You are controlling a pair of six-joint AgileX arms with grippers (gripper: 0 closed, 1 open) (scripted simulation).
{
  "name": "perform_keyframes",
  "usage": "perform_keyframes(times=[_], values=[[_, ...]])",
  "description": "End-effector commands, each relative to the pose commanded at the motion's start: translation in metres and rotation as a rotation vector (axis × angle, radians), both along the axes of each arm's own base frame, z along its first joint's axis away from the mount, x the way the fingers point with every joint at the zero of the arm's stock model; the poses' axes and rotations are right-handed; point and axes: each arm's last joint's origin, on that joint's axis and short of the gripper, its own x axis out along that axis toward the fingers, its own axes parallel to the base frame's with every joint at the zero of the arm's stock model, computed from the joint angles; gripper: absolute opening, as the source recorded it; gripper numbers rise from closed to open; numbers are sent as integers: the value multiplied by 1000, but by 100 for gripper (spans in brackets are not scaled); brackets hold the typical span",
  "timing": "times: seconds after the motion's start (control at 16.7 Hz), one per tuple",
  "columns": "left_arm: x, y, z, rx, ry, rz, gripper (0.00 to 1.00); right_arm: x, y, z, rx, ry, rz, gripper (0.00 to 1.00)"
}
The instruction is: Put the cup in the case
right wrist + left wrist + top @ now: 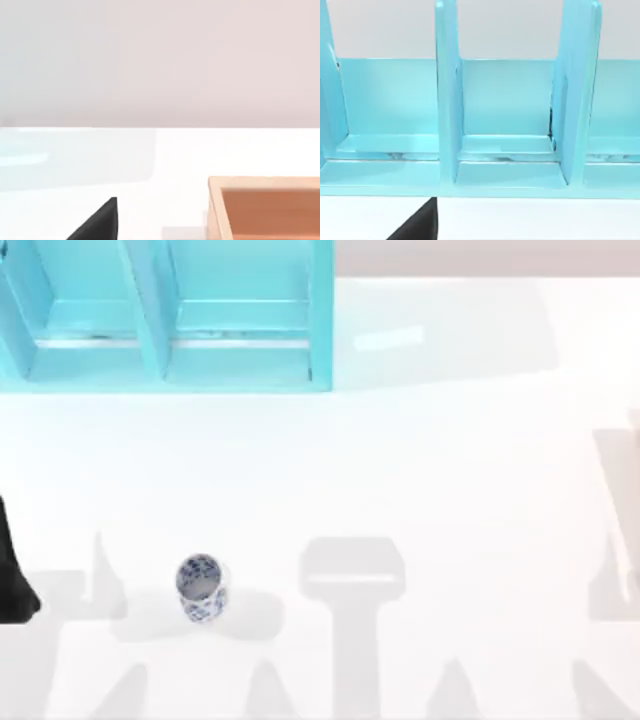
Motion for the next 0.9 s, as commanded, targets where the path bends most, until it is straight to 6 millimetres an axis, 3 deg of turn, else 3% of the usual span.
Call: perform_keyframes(times=[0.18,0.36,0.54,0.9], values=[[0,0,0,0,0,0,100,0,0,1,2,2,4,100],[0,0,0,0,0,0,100,0,5,18,24,37,54,100],[0,0,0,0,0,0,100,2,14,53,67,115,149,100],[0,0,0,0,0,0,100,25,49,149,169,361,370,100]])
